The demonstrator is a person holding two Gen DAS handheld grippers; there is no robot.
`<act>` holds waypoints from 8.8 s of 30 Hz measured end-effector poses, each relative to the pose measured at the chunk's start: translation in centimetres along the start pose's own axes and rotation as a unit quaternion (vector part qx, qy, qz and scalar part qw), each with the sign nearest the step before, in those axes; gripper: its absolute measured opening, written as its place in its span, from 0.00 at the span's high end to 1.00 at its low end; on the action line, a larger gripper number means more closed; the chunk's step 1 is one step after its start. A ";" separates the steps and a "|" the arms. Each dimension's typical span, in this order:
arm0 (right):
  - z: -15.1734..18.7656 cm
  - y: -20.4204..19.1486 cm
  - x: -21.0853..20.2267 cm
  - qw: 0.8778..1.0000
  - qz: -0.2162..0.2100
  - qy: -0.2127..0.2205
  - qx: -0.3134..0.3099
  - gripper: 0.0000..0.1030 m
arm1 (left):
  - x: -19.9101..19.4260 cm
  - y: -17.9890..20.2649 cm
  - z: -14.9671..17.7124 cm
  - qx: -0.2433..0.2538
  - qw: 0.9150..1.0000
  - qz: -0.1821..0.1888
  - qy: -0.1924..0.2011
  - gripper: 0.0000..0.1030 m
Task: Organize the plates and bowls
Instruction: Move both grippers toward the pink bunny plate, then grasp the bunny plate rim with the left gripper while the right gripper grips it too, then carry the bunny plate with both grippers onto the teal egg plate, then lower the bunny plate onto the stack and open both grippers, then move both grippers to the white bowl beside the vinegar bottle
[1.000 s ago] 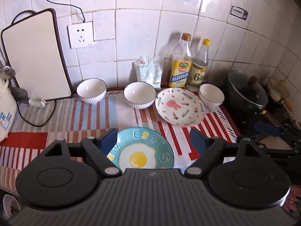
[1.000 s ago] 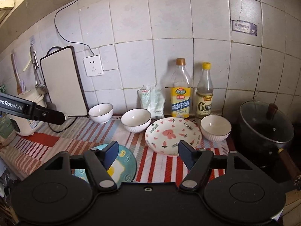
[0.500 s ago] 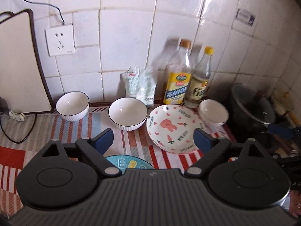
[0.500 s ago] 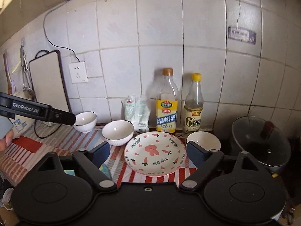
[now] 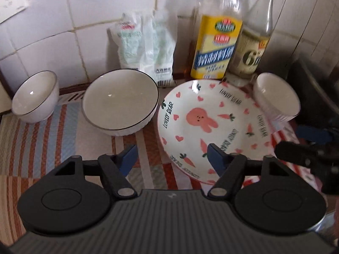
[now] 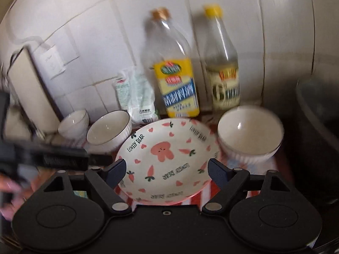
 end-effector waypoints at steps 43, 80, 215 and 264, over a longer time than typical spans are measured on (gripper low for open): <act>0.9 6.4 7.3 0.988 -0.022 -0.092 0.124 0.80 | 4.0 0.4 -1.0 -0.002 0.999 0.010 -0.046 0.78; 3.0 -1.2 -3.6 0.995 -0.008 -0.075 0.062 0.78 | -11.0 1.0 5.7 0.014 0.999 0.024 -0.027 0.78; 10.5 -13.9 -14.2 0.993 0.014 -0.066 -0.101 0.35 | -27.5 -1.0 15.3 0.020 0.999 -0.028 0.006 0.37; -1.5 3.4 -3.9 0.984 0.146 0.035 -0.095 0.13 | -7.9 12.2 -6.2 0.045 0.992 0.101 0.055 0.13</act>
Point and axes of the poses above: each gripper's, at about its wrist camera, not at the fingertips, and x roughly the way its jaws point, y to its right, z to its underside, the point moved 10 cm from there along x, roughly the way its jaws point, and after that the axes turned 10 degrees about -y, right-handed, at the moved point
